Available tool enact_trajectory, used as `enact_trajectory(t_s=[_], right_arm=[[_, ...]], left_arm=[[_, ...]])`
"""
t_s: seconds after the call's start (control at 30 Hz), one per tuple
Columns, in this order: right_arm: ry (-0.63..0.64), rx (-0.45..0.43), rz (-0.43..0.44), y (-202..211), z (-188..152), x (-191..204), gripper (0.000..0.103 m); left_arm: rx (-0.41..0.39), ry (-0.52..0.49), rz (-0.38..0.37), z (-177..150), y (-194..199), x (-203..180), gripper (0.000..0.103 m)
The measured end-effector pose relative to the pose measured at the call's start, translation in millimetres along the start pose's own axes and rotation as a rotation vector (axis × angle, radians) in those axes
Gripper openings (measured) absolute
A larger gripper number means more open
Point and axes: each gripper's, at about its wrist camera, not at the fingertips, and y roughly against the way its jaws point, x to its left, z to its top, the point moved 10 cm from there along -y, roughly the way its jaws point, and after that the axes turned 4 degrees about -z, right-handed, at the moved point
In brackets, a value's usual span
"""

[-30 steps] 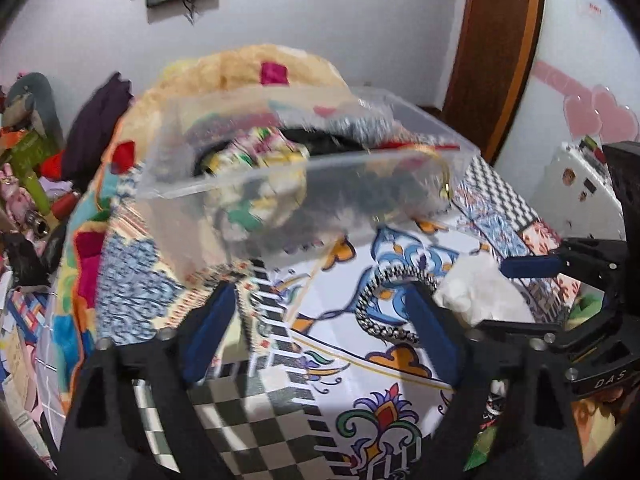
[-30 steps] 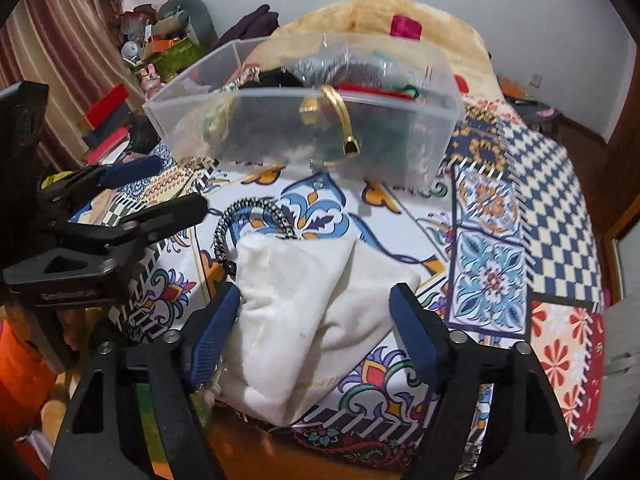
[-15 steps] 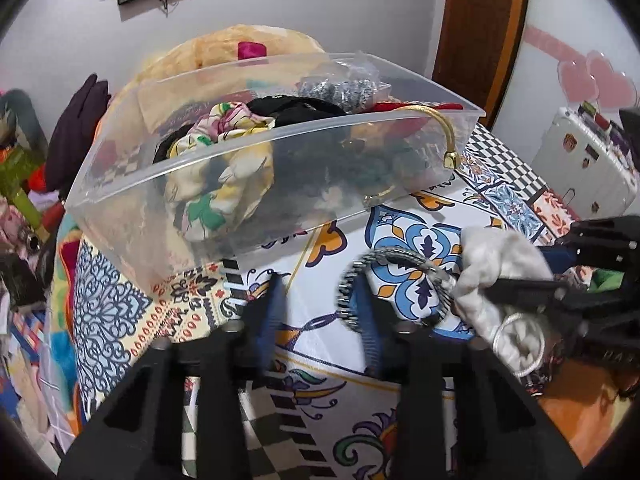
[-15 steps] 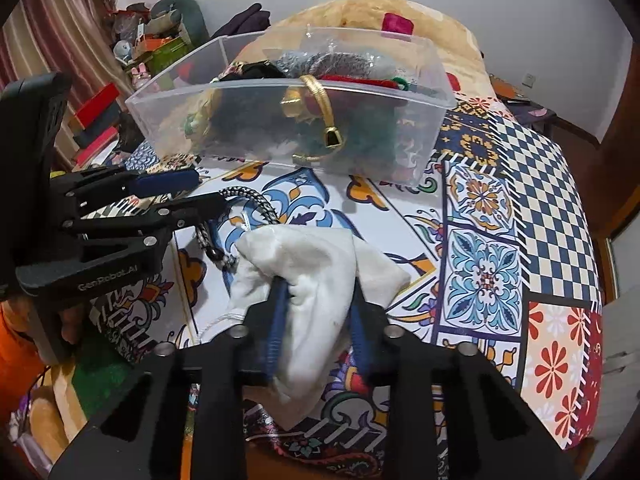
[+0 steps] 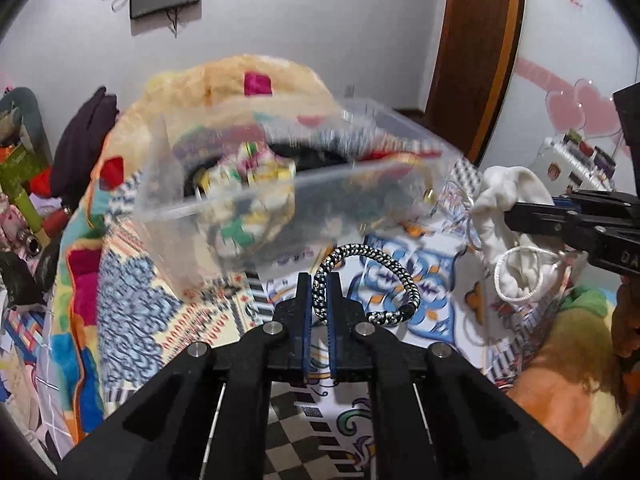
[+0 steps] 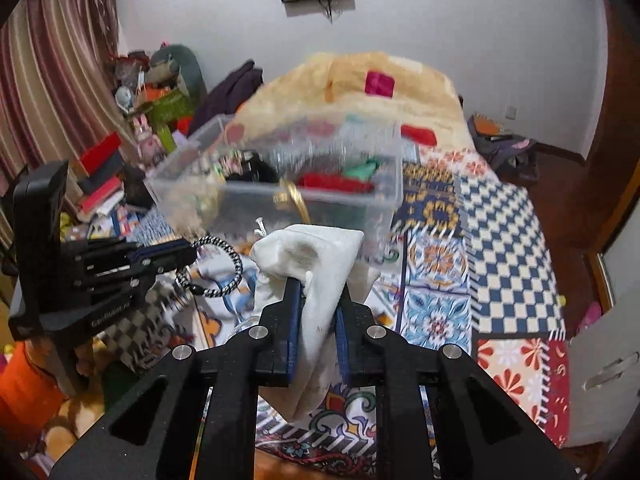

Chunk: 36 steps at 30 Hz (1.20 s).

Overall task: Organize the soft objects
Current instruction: 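Grasp the beaded bracelet with the left tool while the right tool grasps the white cloth bag, then drop the bracelet and white cloth bag into the clear box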

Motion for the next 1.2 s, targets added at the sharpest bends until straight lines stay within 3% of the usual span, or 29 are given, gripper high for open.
enact_trajectory(t_s=[0.3,0.57,0.8,1.2], right_arm=[[-0.016,-0.134,0.011,23.5,48.3,2.2,0.014],[-0.031,-0.244,-0.004,21.0,92.2,5.9,0.014],[-0.019,-0.262,-0.041,-0.8,108.9,13.3,0.014],[-0.04,-0.136,-0.131,-57.9,93.5,-11.7,0.014]], left_arm=[[-0.165,0.032,0.009,51.6,46.8,7.4,0.005],[-0.243,0.092,0.043,83.5,49.8,31.4,0.005],[-0.235,0.127,0.101,90.7,30.6,52.6,0.005],[-0.123,0.163,0.102,74.2,-25.9,68.2,0.005]])
